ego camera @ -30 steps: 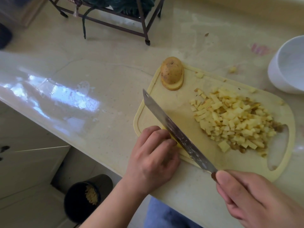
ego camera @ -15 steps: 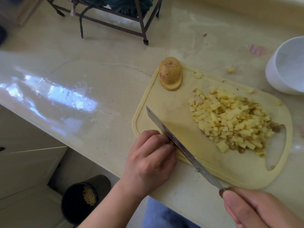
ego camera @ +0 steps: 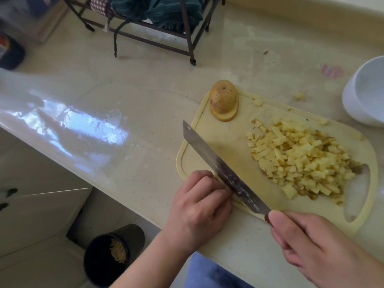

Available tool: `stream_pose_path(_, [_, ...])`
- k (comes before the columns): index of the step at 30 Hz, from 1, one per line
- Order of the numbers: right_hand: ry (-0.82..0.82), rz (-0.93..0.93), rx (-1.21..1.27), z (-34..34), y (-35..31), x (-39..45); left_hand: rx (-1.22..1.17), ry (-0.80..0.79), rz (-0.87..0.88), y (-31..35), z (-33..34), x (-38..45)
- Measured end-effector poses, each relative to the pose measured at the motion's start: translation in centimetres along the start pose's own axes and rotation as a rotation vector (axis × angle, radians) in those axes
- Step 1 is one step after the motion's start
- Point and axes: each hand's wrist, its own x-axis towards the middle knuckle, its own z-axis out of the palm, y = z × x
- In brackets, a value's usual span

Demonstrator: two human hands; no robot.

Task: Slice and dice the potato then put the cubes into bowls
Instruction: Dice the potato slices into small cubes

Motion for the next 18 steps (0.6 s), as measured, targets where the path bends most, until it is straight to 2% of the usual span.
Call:
stream_pose_path(6, [-0.048, 0.014, 0.020, -0.3, 0.0, -0.2, -0.042, -0.016, -0.017, -0.1, -0.1, 0.1])
stream_pose_path(9, [0.042, -0.090, -0.128, -0.5, 0.1, -0.7, -0.125, -0.025, 0.011, 0.5, -1.4, 0.0])
stream_pose_path(14, [0.143, -0.148, -0.523, 0.3, 0.4, -2.2, -0.243, -0.118, 0.233, 3.1, -5.8, 0.6])
stream_pose_path(16, [0.182, -0.149, -0.657, 1.1, 0.1, -2.7, -0.194, -0.156, 0.251, 3.7, -6.7, 2.1])
stream_pose_path(18, [0.208, -0.154, -0.745, 1.9, -0.2, -3.0, -0.073, -0.229, 0.182, 3.5, -7.2, 4.0])
